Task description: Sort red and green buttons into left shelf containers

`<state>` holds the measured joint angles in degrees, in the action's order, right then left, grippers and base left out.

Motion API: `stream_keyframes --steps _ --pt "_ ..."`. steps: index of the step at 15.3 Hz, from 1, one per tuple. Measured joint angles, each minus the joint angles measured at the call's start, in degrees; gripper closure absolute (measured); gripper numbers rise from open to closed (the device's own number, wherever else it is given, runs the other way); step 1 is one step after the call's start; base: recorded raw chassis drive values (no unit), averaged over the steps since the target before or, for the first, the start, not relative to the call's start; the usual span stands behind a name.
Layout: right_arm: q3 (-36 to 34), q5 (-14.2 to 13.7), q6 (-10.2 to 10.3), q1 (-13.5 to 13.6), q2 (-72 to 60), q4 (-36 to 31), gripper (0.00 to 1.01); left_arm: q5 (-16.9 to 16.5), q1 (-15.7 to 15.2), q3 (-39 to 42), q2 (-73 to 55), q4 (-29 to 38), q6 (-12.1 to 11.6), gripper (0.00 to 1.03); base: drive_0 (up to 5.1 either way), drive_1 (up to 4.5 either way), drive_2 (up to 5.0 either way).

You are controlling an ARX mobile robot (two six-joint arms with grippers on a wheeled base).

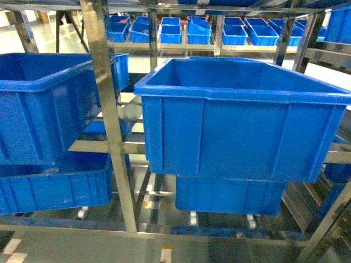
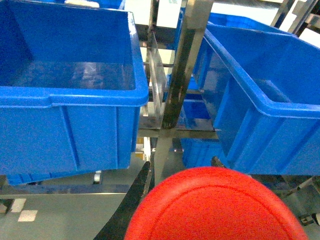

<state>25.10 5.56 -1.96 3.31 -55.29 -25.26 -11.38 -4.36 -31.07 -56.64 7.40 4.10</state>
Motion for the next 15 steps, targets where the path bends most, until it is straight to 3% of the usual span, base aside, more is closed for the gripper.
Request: stream_keyframes --steps 7,15 --pt "0.00 -0.02 0.00 0.00 0.00 -0.02 0.66 -0.11 0.02 0.00 0.04 0.48 -0.02 0.76 0.1 4.40 -4.3" --pt "0.00 -0.04 0.00 0.00 -0.35 0.07 0.66 -0.02 0.02 0.00 -0.44 0.24 -0.02 0.76 0.0 0.00 0.0"
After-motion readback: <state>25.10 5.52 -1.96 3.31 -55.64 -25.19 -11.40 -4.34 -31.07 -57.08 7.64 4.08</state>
